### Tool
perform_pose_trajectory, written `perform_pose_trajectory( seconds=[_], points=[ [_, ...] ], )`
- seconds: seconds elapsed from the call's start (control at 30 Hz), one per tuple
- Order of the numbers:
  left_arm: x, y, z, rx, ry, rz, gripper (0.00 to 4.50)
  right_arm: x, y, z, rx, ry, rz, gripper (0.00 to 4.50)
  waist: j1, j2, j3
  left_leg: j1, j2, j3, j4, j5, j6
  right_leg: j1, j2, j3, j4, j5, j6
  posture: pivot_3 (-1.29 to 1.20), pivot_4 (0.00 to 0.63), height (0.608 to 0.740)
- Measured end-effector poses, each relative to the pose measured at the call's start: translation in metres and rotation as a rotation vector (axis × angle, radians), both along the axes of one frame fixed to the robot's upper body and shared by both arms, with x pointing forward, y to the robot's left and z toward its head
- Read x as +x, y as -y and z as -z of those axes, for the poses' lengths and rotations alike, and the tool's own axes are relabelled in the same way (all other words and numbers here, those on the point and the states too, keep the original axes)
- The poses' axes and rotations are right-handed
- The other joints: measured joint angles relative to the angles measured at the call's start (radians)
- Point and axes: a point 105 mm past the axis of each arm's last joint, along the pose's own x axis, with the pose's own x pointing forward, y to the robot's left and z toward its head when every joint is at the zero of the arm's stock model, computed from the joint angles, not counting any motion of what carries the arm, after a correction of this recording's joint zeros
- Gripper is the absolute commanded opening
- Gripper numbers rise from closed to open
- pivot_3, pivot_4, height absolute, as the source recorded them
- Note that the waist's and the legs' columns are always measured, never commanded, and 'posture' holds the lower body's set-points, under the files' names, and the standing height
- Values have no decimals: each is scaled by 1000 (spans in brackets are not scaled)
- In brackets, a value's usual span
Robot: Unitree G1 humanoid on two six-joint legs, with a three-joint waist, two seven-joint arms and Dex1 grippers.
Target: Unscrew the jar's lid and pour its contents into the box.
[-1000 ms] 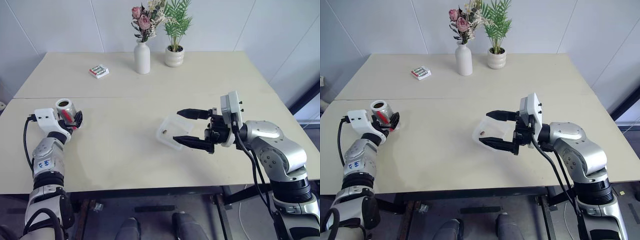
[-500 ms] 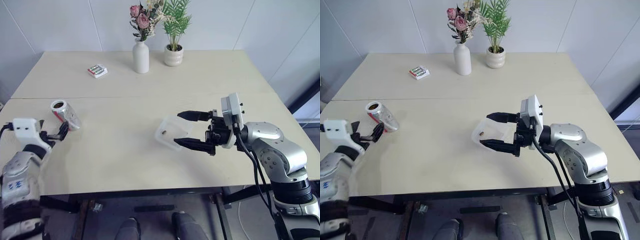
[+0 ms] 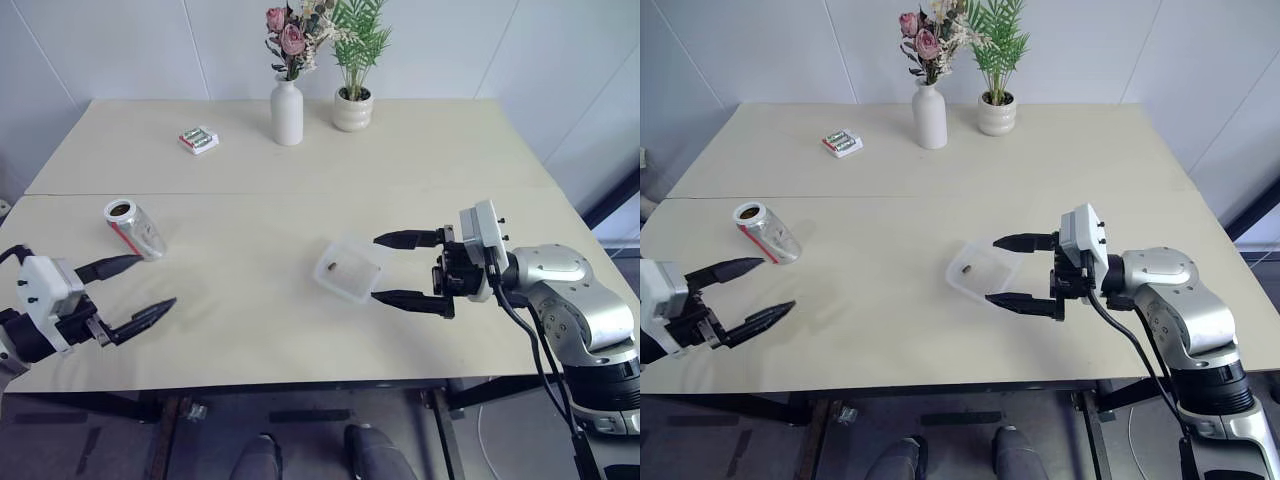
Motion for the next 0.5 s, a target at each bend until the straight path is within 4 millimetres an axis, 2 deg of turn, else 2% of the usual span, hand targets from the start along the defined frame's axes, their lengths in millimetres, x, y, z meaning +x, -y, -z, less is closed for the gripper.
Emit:
perform_pose_trajectory(
  seconds=[0.1, 0.23, 0.33, 0.5],
  points=[
    [3, 18, -2, 13, 14, 105, 4474, 0, 7, 3, -29, 3, 14, 4500, -2, 0, 0, 0, 0, 0, 0, 0, 0, 0, 1, 0, 0, 7, 14, 0, 150, 740],
    [11, 37, -9, -1, 45, 186, 4474, 0, 18, 3, -51, 7, 52, 4500, -2, 0, 0, 0, 1, 0, 0, 0, 0, 0, 2, 1, 0, 8, 14, 0, 150, 740],
    [15, 47, -6, -13, 18, 238, 4474, -1, 28, 4, -49, 5, 100, 4500, -2, 0, 0, 0, 1, 0, 1, 0, 1, 0, 3, 1, 0, 8, 15, 0, 150, 740],
    [19, 53, -4, -32, 10, 264, 4474, -6, 36, 7, -32, -7, 164, 4500, -2, 0, 0, 0, 2, 0, 2, -1, 1, 0, 4, 1, 1, 8, 15, 0, 150, 740]
  ],
)
